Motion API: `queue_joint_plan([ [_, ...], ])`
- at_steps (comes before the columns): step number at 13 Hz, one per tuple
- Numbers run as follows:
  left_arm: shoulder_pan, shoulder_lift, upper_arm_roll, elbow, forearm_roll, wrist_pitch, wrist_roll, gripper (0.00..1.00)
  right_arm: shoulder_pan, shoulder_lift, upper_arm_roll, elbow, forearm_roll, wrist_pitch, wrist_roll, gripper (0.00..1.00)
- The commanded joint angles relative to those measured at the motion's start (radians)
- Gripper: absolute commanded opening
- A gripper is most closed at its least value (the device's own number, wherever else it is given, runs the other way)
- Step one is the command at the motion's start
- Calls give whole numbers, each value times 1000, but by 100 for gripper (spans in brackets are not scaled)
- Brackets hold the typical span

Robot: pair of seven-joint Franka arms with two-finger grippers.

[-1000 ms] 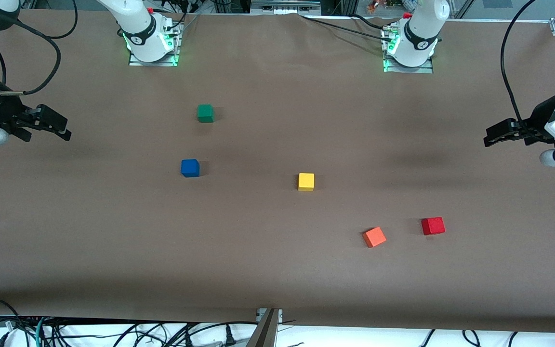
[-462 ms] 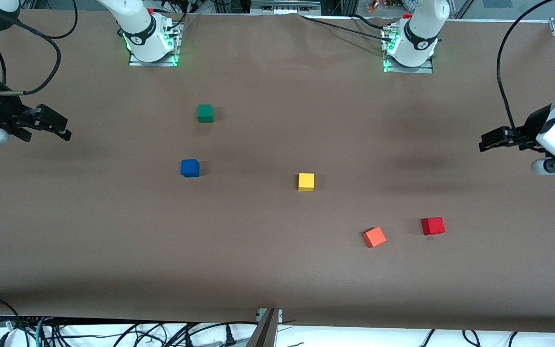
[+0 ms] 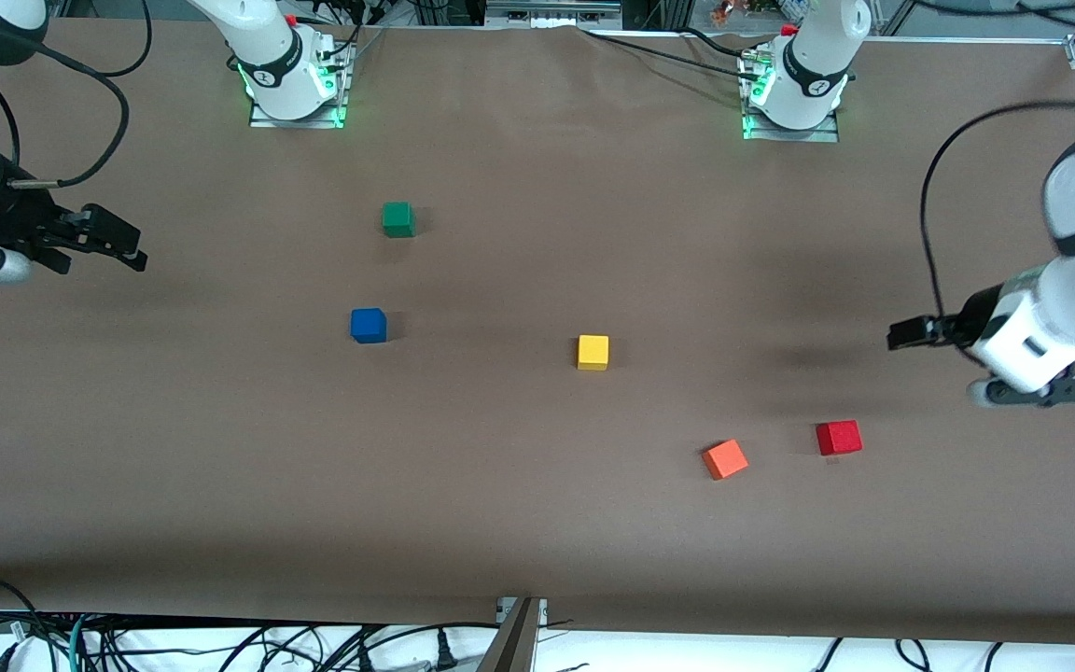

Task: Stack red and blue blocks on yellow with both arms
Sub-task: 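Move the left gripper to the red cube and the right gripper to the blue cube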

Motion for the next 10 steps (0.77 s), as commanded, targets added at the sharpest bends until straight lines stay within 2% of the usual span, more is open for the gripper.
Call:
queue_joint_plan([
  [1, -3, 96, 3, 16, -16, 61, 27, 100, 5, 46, 17, 12, 1, -34, -11, 100],
  [4, 2, 161, 3, -28, -16, 166, 27, 100, 84, 150, 31, 11, 10, -11, 21, 99],
  [8, 0, 198, 4, -168, -16, 419, 27, 100, 172, 271, 34, -66, 15, 213, 140, 100],
  [10, -2, 250, 6, -163, 22, 517, 27, 100, 187, 314, 35, -127, 16, 342, 147, 100],
])
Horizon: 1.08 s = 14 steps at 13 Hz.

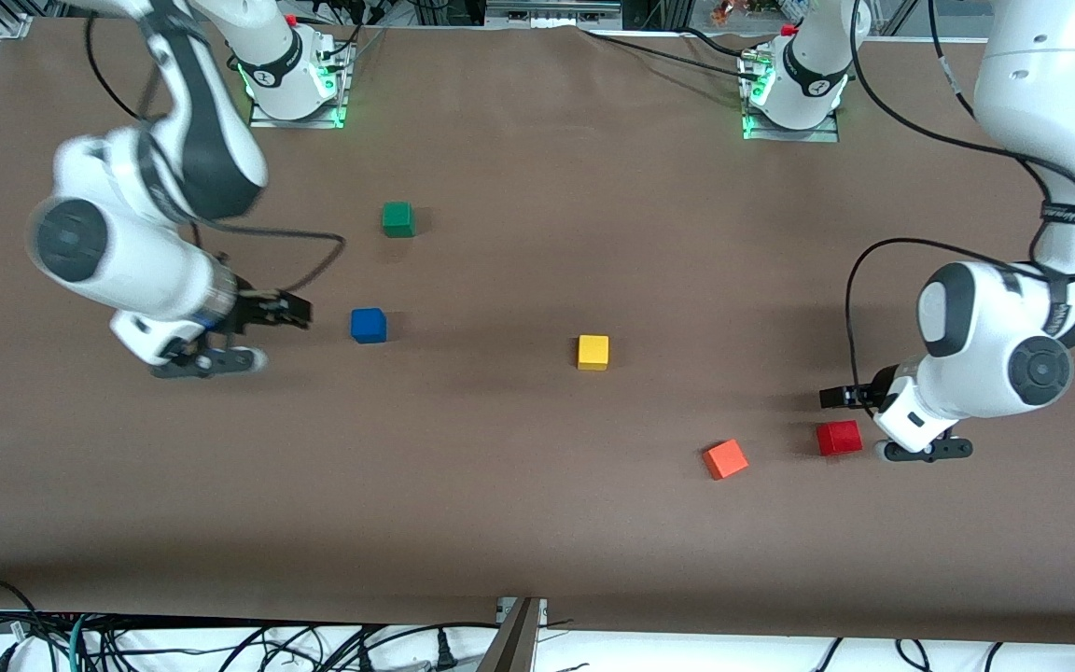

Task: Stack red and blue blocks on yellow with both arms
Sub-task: 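Grasp the red cube with the left gripper while the right gripper grasps the blue cube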

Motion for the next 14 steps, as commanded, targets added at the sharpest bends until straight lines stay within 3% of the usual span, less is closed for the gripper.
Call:
queue_joint_plan([
  [1, 1, 39, 4, -14, 70, 131, 24, 100, 24, 39, -2, -81, 14, 143, 20, 100],
  [6, -1, 88, 4, -5, 80, 227, -3, 100, 84, 98, 4, -227, 14, 370, 120, 100],
  [9, 7, 109, 4, -6, 86, 277, -14, 100, 103, 98, 10, -271, 13, 391, 163, 100],
  [10, 7, 111, 4, -6, 83, 279, -14, 66, 104, 98, 21, -282, 14, 394, 163, 99],
  [12, 7, 109, 4, -6, 80, 277, -14, 12, 104, 96, 33, -320, 14, 426, 183, 98],
  [13, 7, 108, 4, -3, 78, 277, -14, 0, 104, 93, 44, -342, 14, 449, 183, 94],
  [14, 1, 105, 4, 9, 75, 274, -19, 0, 104, 92, 44, -350, 13, 455, 183, 89],
])
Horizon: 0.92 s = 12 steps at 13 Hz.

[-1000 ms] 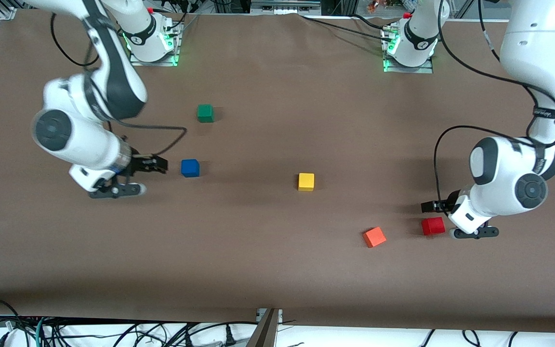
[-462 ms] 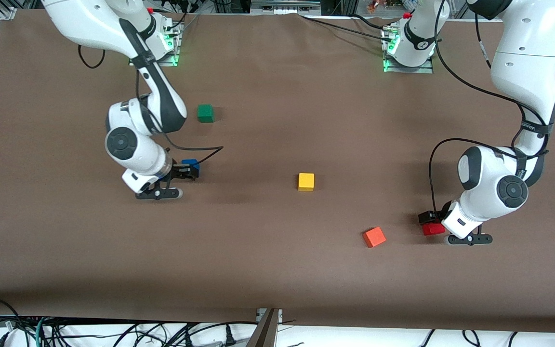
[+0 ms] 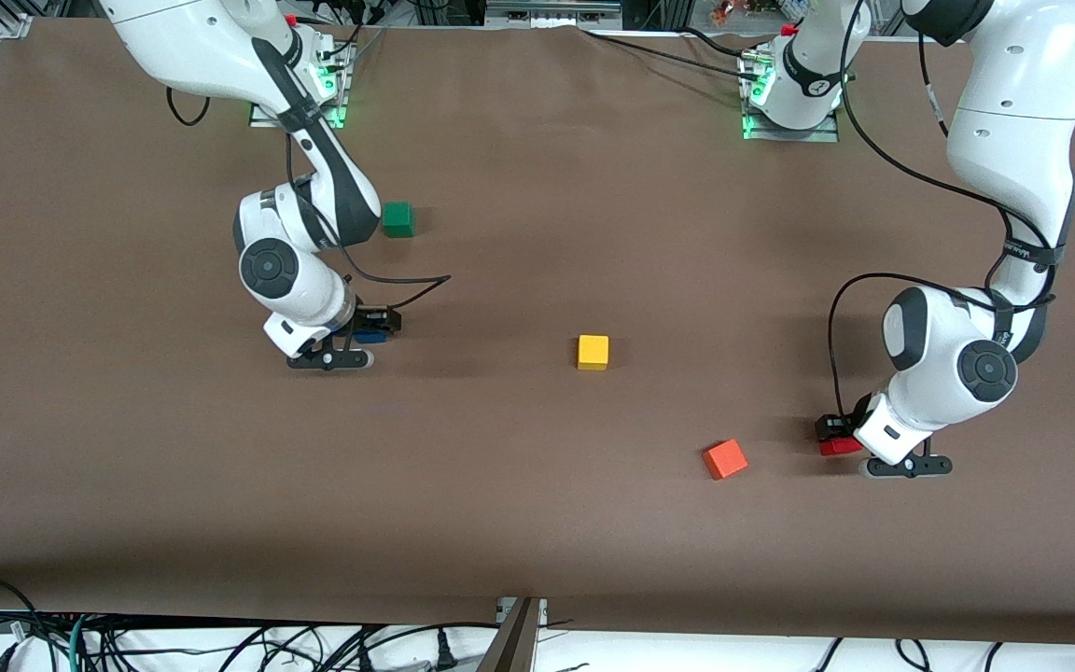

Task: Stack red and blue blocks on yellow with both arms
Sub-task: 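Grasp the red cube with the left gripper while the right gripper grasps the blue cube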

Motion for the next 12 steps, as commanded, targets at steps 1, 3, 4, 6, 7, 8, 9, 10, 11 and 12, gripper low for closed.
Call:
queue_joint_plan([
  [1, -11, -5, -6, 42, 13, -7, -37, 0, 1, -37, 10, -66, 11, 38, 13, 81],
  [3, -50, -25, -20, 81, 13, -57, -54, 0, 1, -42, 10, -66, 11, 31, 10, 62],
  [4, -93, -37, -20, 105, 13, -106, -56, 0, -1, -42, 10, -66, 11, 30, 7, 49],
  [6, -197, -72, -20, 138, 13, -186, -117, 0, -1, -53, 7, -61, 11, 25, -6, 26],
  [7, -253, -88, -21, 141, 16, -217, -163, 0, -1, -63, 4, -49, 11, 6, -7, 19],
  [8, -325, -91, -20, 142, 24, -237, -199, 0, -2, -76, 1, -20, 11, -28, -15, 19],
  [9, -377, -91, -20, 142, 24, -238, -235, 0, -7, -85, -5, 23, 9, -94, -16, 19],
  [10, -423, -89, -21, 142, 24, -237, -272, 0, -10, -87, -14, 82, 8, -170, -21, 19],
  [11, -466, -89, -20, 142, 24, -235, -305, 0, -13, -87, -29, 156, 8, -255, -35, 19],
  [12, -501, -86, -20, 142, 26, -231, -328, 0, -21, -79, -39, 234, 8, -337, -48, 19],
])
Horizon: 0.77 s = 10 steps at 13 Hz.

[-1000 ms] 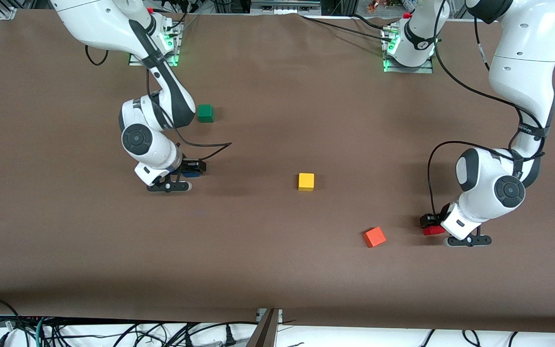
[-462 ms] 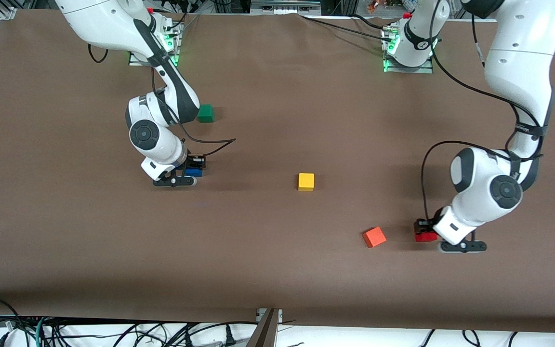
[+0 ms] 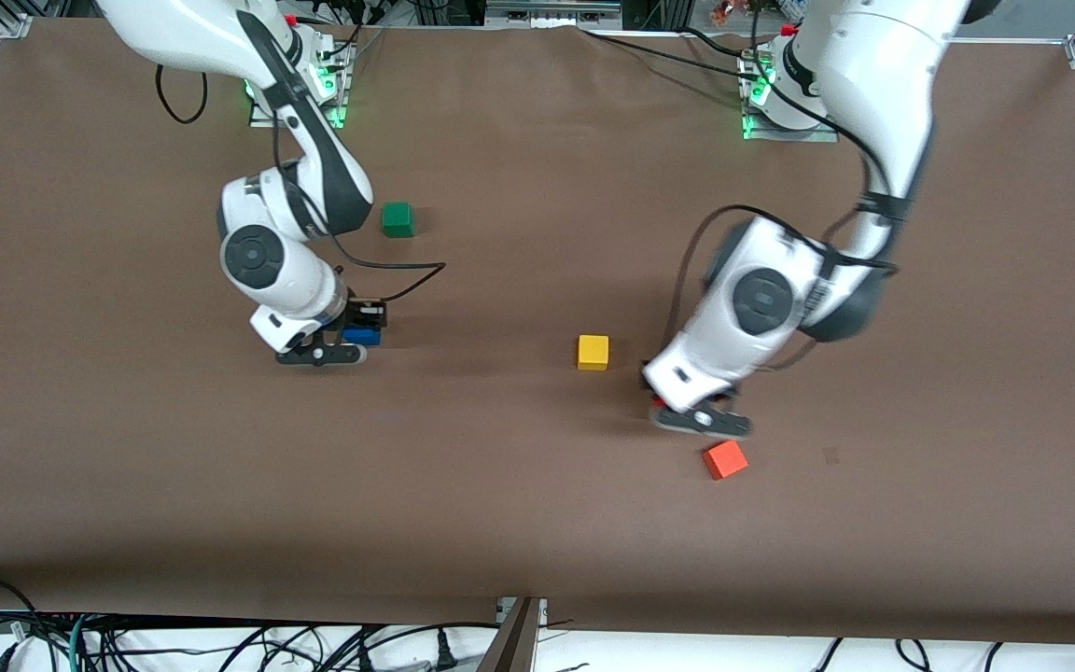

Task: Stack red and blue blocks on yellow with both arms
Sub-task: 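Carry the red cube onto the yellow cube with the left gripper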

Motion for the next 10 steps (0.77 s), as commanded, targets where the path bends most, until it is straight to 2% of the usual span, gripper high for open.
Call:
queue_joint_plan([
  [1, -84, 0, 18, 1, 25, -7, -47, 0, -32, 3, -14, 195, 8, -206, -42, 19],
  [5, -153, 7, 18, -14, 25, -7, -49, 0, -51, 72, -14, 409, 11, -354, -42, 19],
  [10, -178, 21, 20, -45, 26, -7, -51, 0, -51, 118, -12, 483, 11, -351, -36, 20],
])
